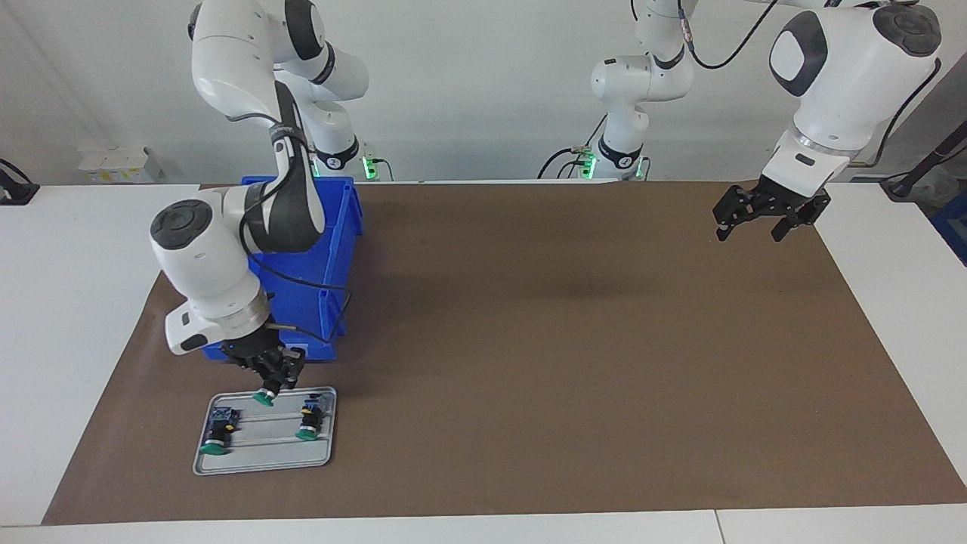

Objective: Place and press button with both arms
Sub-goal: 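Carry the green part with the right gripper to the table middle and release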

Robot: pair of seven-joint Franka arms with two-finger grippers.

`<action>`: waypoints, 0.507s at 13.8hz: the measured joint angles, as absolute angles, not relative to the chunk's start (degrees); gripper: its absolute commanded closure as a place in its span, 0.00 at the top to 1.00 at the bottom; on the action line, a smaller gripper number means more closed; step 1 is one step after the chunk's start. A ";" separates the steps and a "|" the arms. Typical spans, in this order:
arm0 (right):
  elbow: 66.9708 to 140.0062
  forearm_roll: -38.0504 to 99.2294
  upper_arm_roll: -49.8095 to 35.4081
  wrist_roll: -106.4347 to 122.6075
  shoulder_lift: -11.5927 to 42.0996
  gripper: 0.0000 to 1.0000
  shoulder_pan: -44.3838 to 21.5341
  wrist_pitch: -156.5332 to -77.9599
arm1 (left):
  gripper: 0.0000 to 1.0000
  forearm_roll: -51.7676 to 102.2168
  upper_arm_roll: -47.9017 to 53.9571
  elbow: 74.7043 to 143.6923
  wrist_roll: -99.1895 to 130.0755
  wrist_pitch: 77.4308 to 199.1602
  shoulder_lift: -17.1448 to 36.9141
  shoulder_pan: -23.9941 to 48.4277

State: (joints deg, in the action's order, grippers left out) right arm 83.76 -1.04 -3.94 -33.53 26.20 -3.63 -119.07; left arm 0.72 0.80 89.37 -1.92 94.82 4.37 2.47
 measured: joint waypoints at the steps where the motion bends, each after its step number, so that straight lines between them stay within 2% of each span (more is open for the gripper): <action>1: 83.89 -1.08 -3.95 -40.41 25.57 0.00 -5.68 -118.30 | 1.00 0.72 0.80 89.37 -1.92 94.82 4.37 2.47; 7: 83.90 -2.95 -3.95 -82.12 24.54 0.00 -17.72 -116.42 | 1.00 0.72 0.80 89.37 -1.92 94.82 4.36 2.47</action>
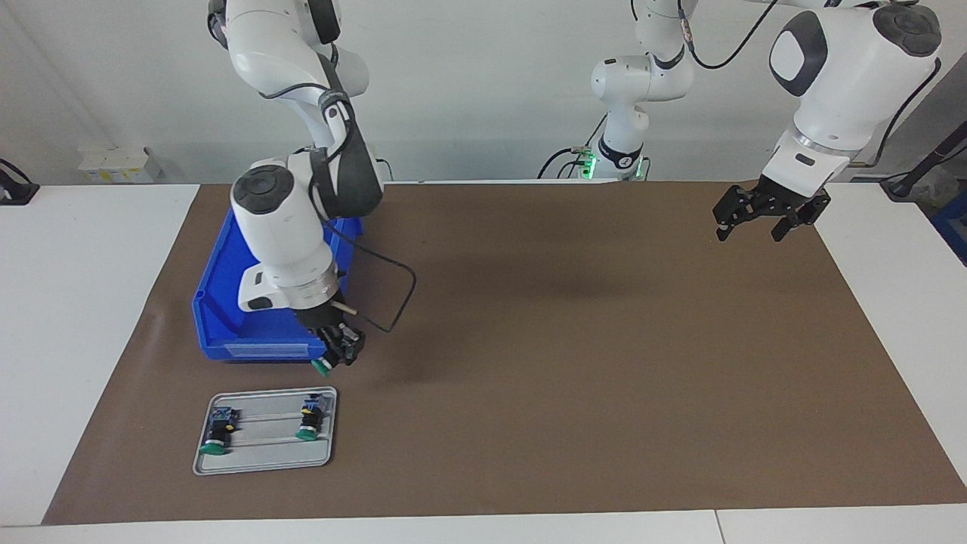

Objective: Place and press button with both arms
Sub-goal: 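Carry the green part with the right gripper to the table middle and release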

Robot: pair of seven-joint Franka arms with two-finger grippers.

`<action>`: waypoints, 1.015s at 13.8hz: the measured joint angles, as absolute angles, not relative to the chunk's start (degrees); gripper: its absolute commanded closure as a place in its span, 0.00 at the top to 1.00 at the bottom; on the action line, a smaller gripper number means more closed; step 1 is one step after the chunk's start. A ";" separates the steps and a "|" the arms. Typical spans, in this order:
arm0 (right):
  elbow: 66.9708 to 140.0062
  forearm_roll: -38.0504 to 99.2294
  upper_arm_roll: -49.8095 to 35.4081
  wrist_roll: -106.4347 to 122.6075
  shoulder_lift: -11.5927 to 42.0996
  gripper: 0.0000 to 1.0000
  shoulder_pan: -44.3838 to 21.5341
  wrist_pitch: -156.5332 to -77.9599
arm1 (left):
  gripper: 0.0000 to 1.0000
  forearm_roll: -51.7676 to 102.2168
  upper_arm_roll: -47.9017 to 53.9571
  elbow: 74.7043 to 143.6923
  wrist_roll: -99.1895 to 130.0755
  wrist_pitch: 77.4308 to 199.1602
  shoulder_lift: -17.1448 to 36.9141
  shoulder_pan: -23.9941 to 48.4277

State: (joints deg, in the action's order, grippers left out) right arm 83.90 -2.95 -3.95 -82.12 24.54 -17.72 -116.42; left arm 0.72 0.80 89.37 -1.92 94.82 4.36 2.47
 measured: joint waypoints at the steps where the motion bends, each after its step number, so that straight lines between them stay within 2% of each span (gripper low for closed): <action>1: 83.90 -3.45 -3.94 -88.27 24.54 0.00 -19.72 -116.42 | 1.00 0.72 0.80 89.37 -1.92 94.82 4.36 2.47; 6: 83.67 -7.91 -3.95 -113.24 25.49 0.00 -28.82 -116.41 | 1.00 0.72 0.80 89.37 -1.92 94.82 4.36 2.47; 11: 76.52 -9.30 -3.89 -127.32 34.33 0.00 -35.09 -116.59 | 1.00 0.72 0.80 89.37 -1.91 94.82 4.36 2.47; 14: 74.08 -9.36 -3.91 -132.04 37.85 0.00 -37.64 -117.28 | 1.00 0.72 0.80 89.37 -1.91 94.82 4.36 2.47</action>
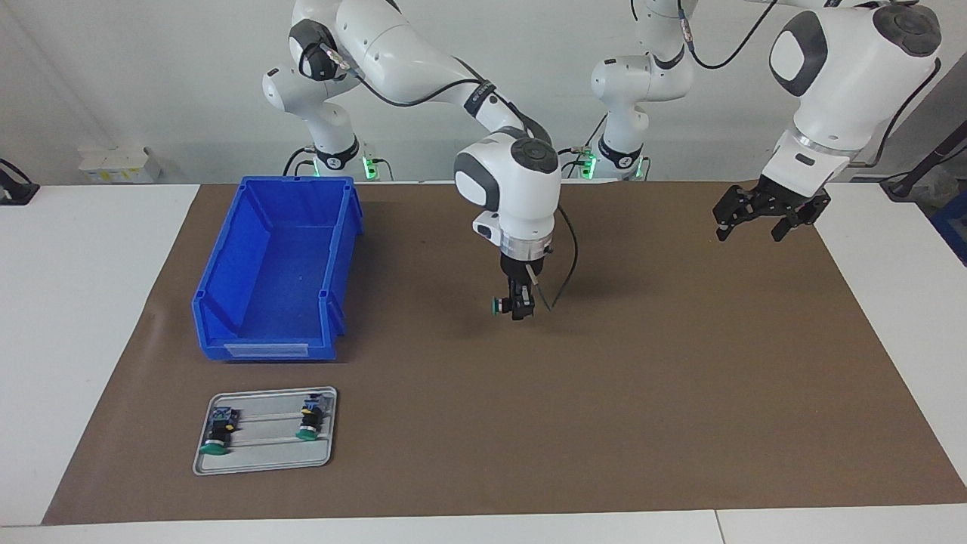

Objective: Place and press button with both arms
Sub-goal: 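Carry the green part with the right gripper to the table middle and release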

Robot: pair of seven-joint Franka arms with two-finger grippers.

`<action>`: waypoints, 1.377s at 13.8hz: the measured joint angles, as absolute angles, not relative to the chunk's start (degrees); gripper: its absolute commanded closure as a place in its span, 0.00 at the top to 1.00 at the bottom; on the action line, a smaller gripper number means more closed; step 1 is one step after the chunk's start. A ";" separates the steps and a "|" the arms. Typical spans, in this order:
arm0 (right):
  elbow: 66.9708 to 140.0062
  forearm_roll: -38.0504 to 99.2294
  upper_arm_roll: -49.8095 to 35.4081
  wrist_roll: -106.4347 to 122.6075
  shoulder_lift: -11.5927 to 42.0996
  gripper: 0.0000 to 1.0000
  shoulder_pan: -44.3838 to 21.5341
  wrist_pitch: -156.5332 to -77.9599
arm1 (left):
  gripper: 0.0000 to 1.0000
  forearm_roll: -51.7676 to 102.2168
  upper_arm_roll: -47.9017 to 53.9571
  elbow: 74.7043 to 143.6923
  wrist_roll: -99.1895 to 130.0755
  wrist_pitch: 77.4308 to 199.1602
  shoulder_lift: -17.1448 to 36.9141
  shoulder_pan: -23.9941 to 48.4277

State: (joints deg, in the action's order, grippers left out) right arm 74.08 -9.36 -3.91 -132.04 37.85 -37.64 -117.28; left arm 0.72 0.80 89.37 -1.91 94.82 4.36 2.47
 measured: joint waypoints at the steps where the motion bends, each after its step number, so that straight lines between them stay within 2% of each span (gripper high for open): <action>1: 73.73 -9.36 -3.91 -133.81 38.72 0.00 -38.41 -118.05 | 1.00 0.72 0.80 89.38 -1.91 94.82 4.36 2.47; 6: 74.32 -9.36 -3.96 -135.02 40.16 0.00 -39.79 -121.59 | 1.00 0.72 0.80 89.38 -1.91 94.82 4.36 2.47; 10: 78.28 -9.36 -3.99 -135.02 40.30 0.00 -43.03 -126.59 | 1.00 0.72 0.80 89.38 -1.91 94.82 4.36 2.47; 13: 80.37 -9.36 -3.96 -135.02 40.19 0.00 -43.12 -128.70 | 1.00 0.72 0.80 89.38 -1.91 94.82 4.36 2.47; 14: 81.04 -9.36 -3.96 -135.02 40.04 0.42 -43.07 -128.98 | 1.00 0.72 0.80 89.38 -1.91 94.82 4.36 2.47; 15: 81.94 -9.36 -3.96 -135.02 39.73 0.71 -43.08 -129.55 | 1.00 0.72 0.80 89.38 -1.91 94.82 4.36 2.47; 16: 82.80 -9.36 -3.95 -135.02 39.38 0.90 -43.06 -129.84 | 1.00 0.72 0.80 89.38 -1.91 94.82 4.36 2.47; 17: 83.29 -9.33 -3.95 -135.02 39.11 1.00 -43.03 -129.94 | 1.00 0.72 0.80 89.38 -1.91 94.82 4.36 2.47; 19: 83.53 -9.24 -3.93 -135.03 38.71 1.00 -42.87 -129.94 | 1.00 0.72 0.80 89.38 -1.91 94.82 4.36 2.47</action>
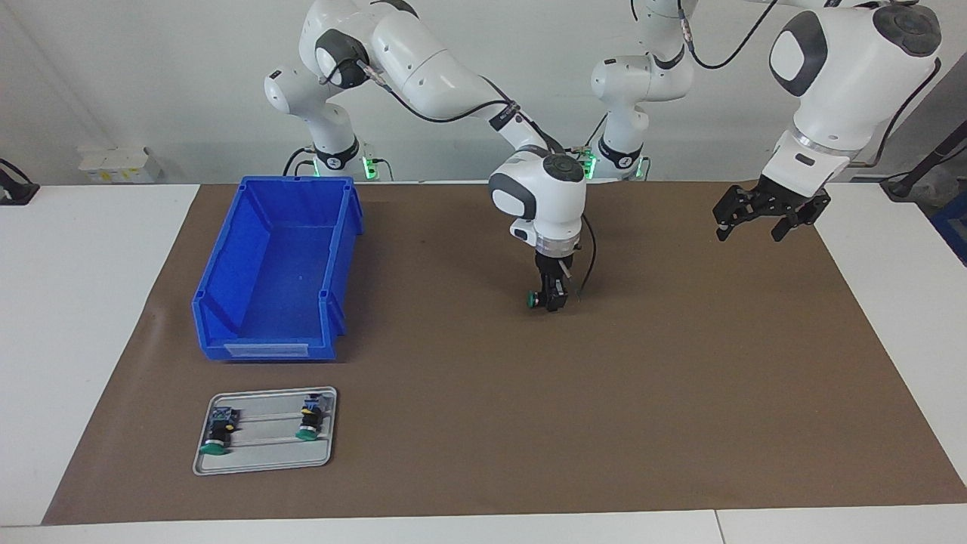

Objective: Place and press button with both arms
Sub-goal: 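Carry the green part with the right gripper to the table middle and release, then retract the right gripper while the left gripper reaches toward the part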

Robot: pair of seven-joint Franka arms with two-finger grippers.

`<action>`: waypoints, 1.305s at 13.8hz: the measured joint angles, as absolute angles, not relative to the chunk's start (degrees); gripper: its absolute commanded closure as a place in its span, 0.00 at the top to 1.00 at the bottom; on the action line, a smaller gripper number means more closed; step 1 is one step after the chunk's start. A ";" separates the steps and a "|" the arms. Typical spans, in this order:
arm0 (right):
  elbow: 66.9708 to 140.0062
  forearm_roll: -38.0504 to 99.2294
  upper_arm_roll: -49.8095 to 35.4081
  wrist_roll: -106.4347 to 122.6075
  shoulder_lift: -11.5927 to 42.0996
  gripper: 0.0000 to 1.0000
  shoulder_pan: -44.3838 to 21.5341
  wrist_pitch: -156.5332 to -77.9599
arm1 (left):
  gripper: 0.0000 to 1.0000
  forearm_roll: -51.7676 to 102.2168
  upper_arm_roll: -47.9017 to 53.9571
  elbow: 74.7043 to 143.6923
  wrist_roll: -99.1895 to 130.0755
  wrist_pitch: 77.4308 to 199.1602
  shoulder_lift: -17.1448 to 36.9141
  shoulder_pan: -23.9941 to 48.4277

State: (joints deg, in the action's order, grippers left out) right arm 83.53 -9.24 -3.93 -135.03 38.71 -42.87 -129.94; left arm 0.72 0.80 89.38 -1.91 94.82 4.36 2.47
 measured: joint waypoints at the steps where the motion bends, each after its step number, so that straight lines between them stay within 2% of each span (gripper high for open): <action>1: 83.49 -8.93 -3.93 -135.06 38.44 1.00 -42.80 -129.94 | 1.00 0.72 0.80 89.38 -1.91 94.82 4.36 2.47; 7: 84.98 -7.37 -3.90 -133.83 31.62 1.00 -37.44 -129.86 | 1.00 0.72 0.80 89.38 -1.91 94.82 4.36 2.47; 13: 98.60 -6.80 -3.87 -118.42 18.63 1.00 -29.60 -129.42 | 1.00 0.72 0.80 89.38 -1.91 94.82 4.36 2.47; 18: 101.42 -5.49 -3.79 -92.11 12.88 1.00 -19.56 -121.72 | 1.00 0.72 0.81 89.38 -1.91 94.82 4.36 2.47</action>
State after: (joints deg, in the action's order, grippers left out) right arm 101.42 -5.49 -3.79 -92.11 12.88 -19.56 -121.72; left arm 0.72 0.81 89.38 -1.91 94.82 4.36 2.47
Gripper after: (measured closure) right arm 0.000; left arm 0.000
